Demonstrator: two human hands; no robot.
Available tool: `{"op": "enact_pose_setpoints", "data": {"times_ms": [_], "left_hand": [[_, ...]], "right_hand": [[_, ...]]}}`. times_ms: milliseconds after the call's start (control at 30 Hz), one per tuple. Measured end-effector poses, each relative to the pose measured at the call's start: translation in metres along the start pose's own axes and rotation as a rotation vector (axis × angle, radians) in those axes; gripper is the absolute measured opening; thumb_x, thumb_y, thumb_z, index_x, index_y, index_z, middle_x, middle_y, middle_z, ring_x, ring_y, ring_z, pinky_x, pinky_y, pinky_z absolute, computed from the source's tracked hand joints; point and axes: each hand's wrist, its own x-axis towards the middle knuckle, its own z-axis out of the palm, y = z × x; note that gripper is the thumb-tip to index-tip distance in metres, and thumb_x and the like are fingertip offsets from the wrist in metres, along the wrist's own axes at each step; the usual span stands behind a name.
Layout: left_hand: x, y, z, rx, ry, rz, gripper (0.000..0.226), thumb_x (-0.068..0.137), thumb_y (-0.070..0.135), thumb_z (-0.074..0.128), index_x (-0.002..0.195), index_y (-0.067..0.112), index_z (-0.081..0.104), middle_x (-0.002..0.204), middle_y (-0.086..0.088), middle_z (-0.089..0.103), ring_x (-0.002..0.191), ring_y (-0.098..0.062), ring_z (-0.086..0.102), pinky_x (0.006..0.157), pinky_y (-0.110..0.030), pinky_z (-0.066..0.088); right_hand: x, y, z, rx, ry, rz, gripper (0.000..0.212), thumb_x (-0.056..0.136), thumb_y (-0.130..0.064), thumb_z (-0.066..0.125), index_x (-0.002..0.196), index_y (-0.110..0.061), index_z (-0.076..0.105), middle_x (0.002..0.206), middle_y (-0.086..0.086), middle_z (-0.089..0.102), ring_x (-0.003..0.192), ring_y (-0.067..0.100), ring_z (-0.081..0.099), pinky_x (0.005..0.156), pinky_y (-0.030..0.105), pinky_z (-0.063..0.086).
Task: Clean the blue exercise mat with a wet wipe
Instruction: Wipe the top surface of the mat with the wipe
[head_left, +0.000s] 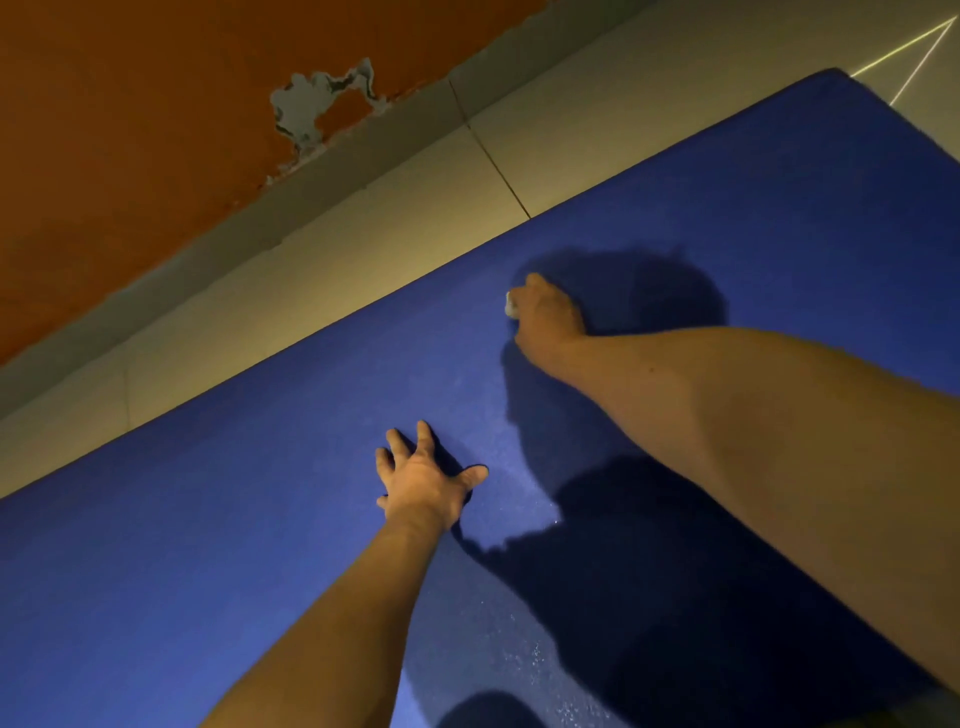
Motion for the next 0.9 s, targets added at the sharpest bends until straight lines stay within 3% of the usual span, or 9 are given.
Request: {"op": "enact_pose_setpoints", "data": {"times_ms": [167,300,367,433,533,600,667,800,900], "left_hand": [[0.002,0.006,0.001,0.054,-0.03,-0.045,0.111,0.081,0.065,0.068,0.159,0.03,-0.004,0.165,-0.002,-0.019,0.151,-0.034,-0.016,0.117,-0.063,0.022],[0.009,-0.002,0.006,0.026,-0.033,-0.039,0.104,0.087,0.054,0.069,0.159,0.032,-0.003,0.165,0.002,-0.019,0.151,-0.031,-0.019,0.119,-0.063,0.016],[0.015,-0.01,0.01,0.088,-0.025,0.008,0.094,0.09,0.049,0.059,0.158,0.036,-0.004,0.167,0.004,-0.011,0.151,-0.031,-0.022,0.121,-0.061,0.007],[0.013,-0.012,0.01,0.072,-0.006,0.02,0.1,0.086,0.054,0.063,0.158,0.037,-0.003,0.167,0.005,-0.009,0.151,-0.028,-0.022,0.122,-0.06,0.006],[0.002,-0.009,0.004,-0.007,-0.006,0.003,0.106,0.084,0.06,0.069,0.159,0.032,0.0,0.166,0.003,-0.018,0.152,-0.028,-0.017,0.122,-0.057,0.013],[-0.004,-0.013,0.003,-0.01,0.01,0.022,0.102,0.086,0.057,0.069,0.16,0.031,0.004,0.166,0.004,-0.014,0.153,-0.026,-0.014,0.122,-0.054,0.015],[-0.013,-0.021,0.005,-0.022,0.039,0.015,0.096,0.088,0.053,0.068,0.16,0.029,0.01,0.167,0.005,-0.007,0.153,-0.024,-0.009,0.119,-0.05,0.024],[-0.037,-0.039,0.022,-0.043,0.068,-0.072,0.094,0.088,0.058,0.065,0.159,0.032,0.011,0.167,0.004,-0.006,0.152,-0.027,-0.007,0.119,-0.055,0.026],[-0.033,-0.039,0.025,-0.018,0.043,-0.078,0.094,0.088,0.06,0.063,0.159,0.032,0.009,0.166,0.004,-0.01,0.151,-0.03,-0.007,0.116,-0.058,0.028]], "right_hand": [[-0.019,-0.022,0.025,0.038,0.085,-0.044,0.017,0.096,-0.004,0.05,0.098,-0.019,0.042,0.105,0.005,0.031,0.092,0.022,0.032,0.079,0.032,0.031],[-0.068,-0.078,0.073,-0.035,-0.1,-0.223,0.02,0.097,-0.007,0.05,0.108,-0.017,0.064,0.113,0.006,0.055,0.103,0.025,0.056,0.087,0.031,0.047],[-0.083,-0.09,0.089,-0.03,-0.17,-0.306,0.023,0.101,-0.013,0.047,0.113,-0.013,0.067,0.12,0.008,0.056,0.113,0.027,0.057,0.095,0.037,0.048],[-0.081,-0.085,0.082,-0.043,-0.155,-0.34,0.023,0.101,-0.013,0.05,0.114,-0.013,0.068,0.123,0.008,0.053,0.113,0.027,0.058,0.096,0.036,0.05],[-0.054,-0.049,0.057,-0.104,-0.065,-0.289,0.024,0.098,-0.007,0.053,0.119,-0.013,0.064,0.126,0.01,0.05,0.112,0.026,0.058,0.092,0.034,0.052],[-0.036,-0.016,0.038,-0.171,-0.009,-0.297,0.015,0.098,-0.006,0.051,0.111,-0.009,0.059,0.127,0.014,0.053,0.111,0.033,0.058,0.088,0.041,0.05],[-0.027,0.002,0.019,-0.162,-0.002,-0.168,0.008,0.099,-0.004,0.047,0.101,-0.009,0.053,0.127,0.018,0.053,0.106,0.038,0.057,0.076,0.04,0.043],[-0.035,0.004,0.031,-0.069,0.053,-0.049,0.018,0.099,0.0,0.046,0.109,0.0,0.061,0.115,0.015,0.05,0.106,0.037,0.056,0.078,0.039,0.041],[-0.065,-0.023,0.062,-0.065,0.064,-0.139,0.022,0.098,-0.004,0.046,0.112,-0.004,0.063,0.111,0.012,0.054,0.105,0.036,0.057,0.077,0.037,0.04]]}}
